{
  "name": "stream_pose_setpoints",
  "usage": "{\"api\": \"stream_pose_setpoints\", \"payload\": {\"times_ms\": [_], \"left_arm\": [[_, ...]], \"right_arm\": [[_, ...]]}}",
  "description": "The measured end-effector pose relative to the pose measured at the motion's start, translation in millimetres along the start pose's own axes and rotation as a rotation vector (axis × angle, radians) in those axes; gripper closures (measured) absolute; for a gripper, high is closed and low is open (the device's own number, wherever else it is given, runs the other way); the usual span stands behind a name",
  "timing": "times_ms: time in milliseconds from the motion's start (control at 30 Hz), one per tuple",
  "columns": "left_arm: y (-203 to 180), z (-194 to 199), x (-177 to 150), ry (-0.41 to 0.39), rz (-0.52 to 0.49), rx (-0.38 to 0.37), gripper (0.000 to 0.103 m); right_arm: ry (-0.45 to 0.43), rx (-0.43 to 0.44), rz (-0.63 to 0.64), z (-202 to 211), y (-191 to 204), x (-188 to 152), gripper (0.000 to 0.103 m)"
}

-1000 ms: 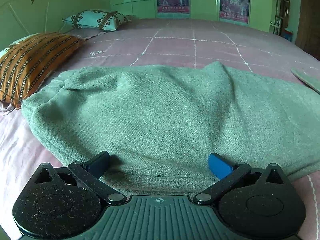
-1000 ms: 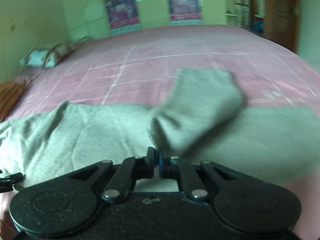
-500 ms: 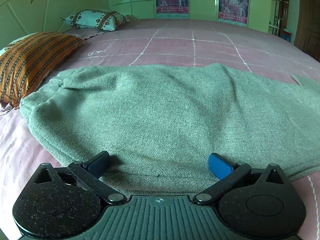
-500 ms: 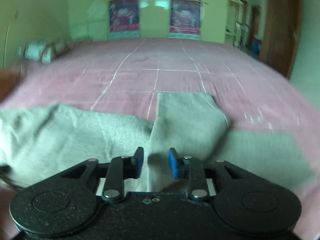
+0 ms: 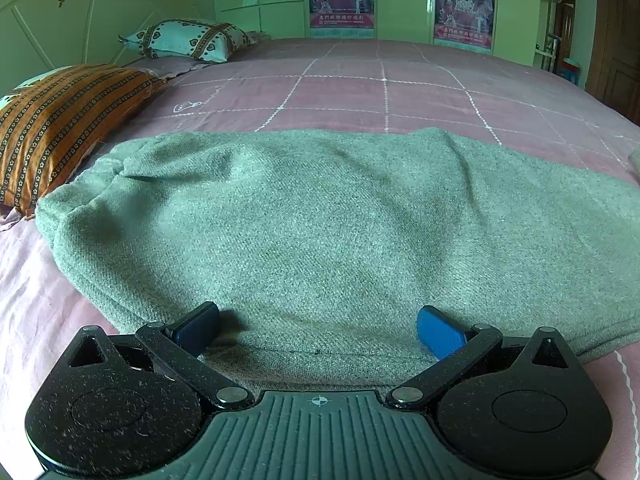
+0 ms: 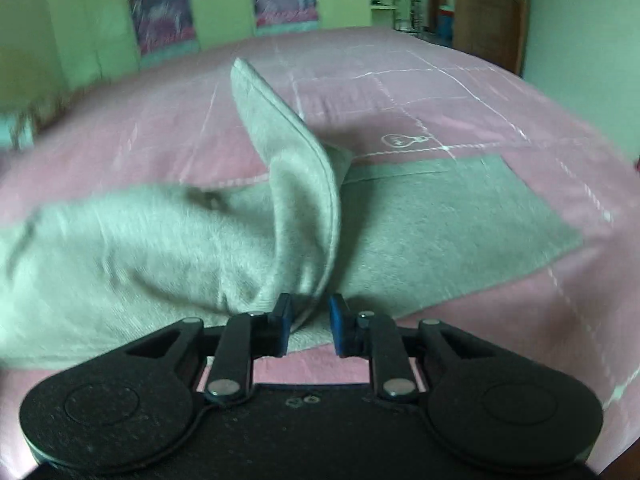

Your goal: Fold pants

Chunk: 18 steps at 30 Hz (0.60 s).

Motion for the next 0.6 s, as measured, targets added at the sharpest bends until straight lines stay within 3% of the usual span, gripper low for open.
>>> {"api": "stream_pose_setpoints", "payload": {"times_ms": [100, 300, 433, 600], "left_arm": [[0.3, 0.2, 0.0, 0.000, 0.000, 0.000, 0.000], [0.4, -0.2, 0.0, 0.000, 0.001, 0.003, 0.000], [0.7, -0.7, 0.0, -0.001, 0.004, 0.007, 0.000], [-0.3, -0.9, -0.1, 0.000, -0.001, 0.012, 0.000]], "right_arm": [[-0.042, 0.021, -0.024, -0.9, -3.8, 18.2, 0.082], [-0.087, 0.096, -0.036, -25.6, 8.3, 55.8, 0.081], [-0.100, 0.159, 0.035, -36.9, 31.7, 69.8, 0.081], [-0.091, 0.200, 0.214, -36.9, 63.7, 58.3, 0.081]]}}
Point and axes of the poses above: each gripper's, at about its wrist camera, not at the fingertips, and z roughly against the way its jaws point, y to its left, x to its top, the point moved 8 cm from there along -z, roughly the way its jaws point, and after that the axes turned 15 degrees about -y, right-handed, at the moved point
